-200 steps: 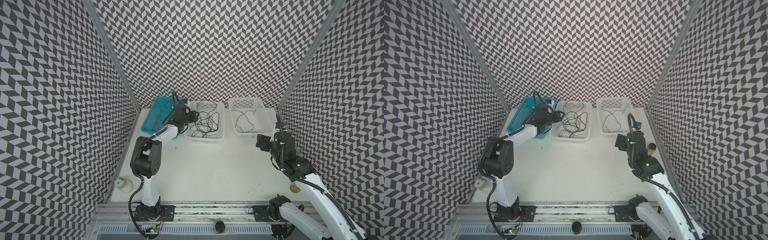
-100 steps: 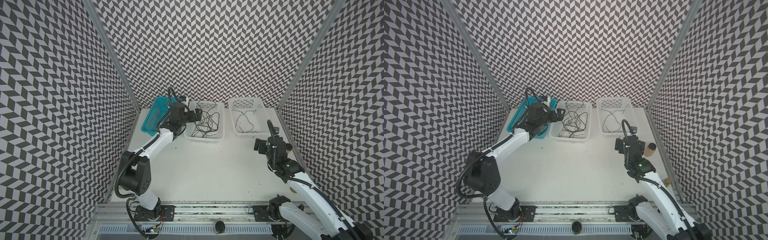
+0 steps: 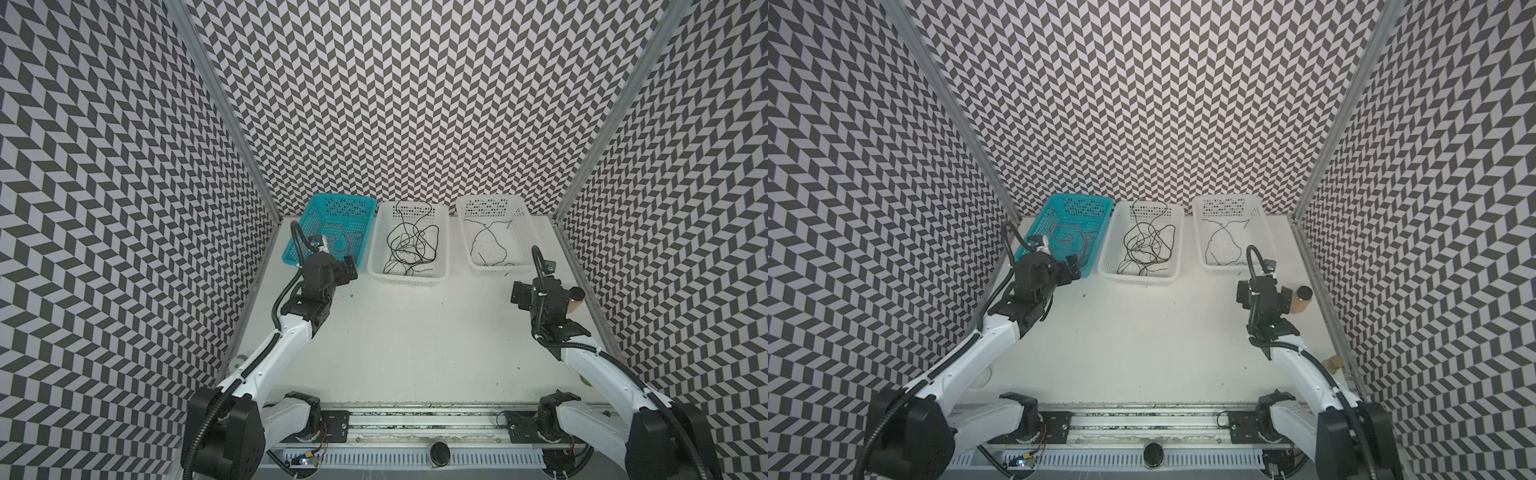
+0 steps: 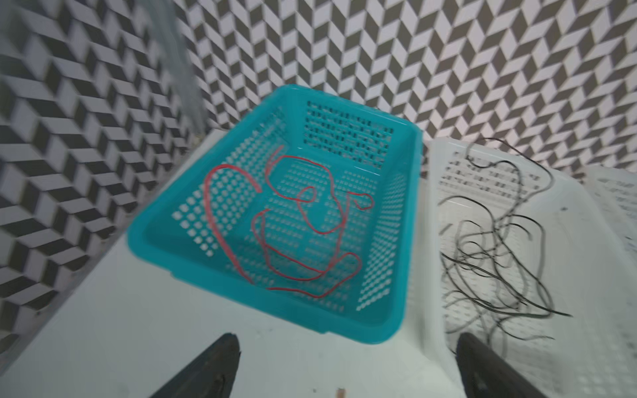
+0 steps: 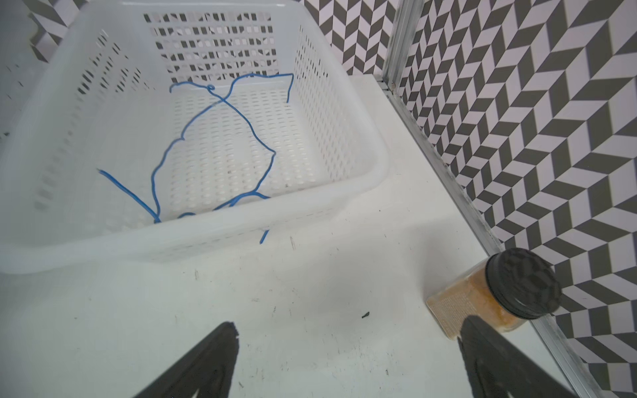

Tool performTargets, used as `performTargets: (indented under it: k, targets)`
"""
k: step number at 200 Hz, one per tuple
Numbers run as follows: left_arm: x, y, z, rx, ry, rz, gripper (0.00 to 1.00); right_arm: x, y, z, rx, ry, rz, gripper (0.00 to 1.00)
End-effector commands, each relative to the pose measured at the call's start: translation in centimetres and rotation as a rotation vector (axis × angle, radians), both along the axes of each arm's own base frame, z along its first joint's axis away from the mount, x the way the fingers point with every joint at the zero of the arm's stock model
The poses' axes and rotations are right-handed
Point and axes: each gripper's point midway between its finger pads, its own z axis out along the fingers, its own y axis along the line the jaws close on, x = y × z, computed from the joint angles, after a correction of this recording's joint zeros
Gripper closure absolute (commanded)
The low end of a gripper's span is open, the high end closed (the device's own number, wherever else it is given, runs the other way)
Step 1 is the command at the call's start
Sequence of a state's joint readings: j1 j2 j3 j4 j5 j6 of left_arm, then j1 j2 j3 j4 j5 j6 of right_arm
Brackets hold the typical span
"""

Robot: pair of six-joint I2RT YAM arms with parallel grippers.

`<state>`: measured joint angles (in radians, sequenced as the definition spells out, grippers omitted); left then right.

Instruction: Untangle the cables

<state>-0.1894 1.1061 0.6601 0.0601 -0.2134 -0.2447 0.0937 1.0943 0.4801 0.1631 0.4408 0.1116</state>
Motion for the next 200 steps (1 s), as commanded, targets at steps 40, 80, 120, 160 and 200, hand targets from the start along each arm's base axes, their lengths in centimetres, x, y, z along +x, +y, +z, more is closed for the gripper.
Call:
performTargets:
  k: [40,80,120,160,200]
  targets:
    - [-0.7,6.0,-3.9,0.119,-0.020,0.170,0.00,3.9,3.2,-1.7,-0.027,-0.140,0.233,0.00]
    - [1.9,8.1,-6.8,0.151,-0.080,0.145,0.00,5.6,2.4,-4.1,-0.055,-0.188,0.187,0.00]
    - [3.8,6.9,-9.7,0.123,-0.052,0.055,0.00,5.6,2.1,-4.3,-0.016,-0.176,0.197,0.00]
    - [3.7,6.9,-9.6,0.131,-0.071,0.064,0.00,6.1,2.1,-4.0,-0.010,-0.126,0.185,0.00]
    - [3.7,6.9,-9.5,0.134,-0.084,0.063,0.00,5.8,2.1,-4.4,-0.024,-0.155,0.185,0.00]
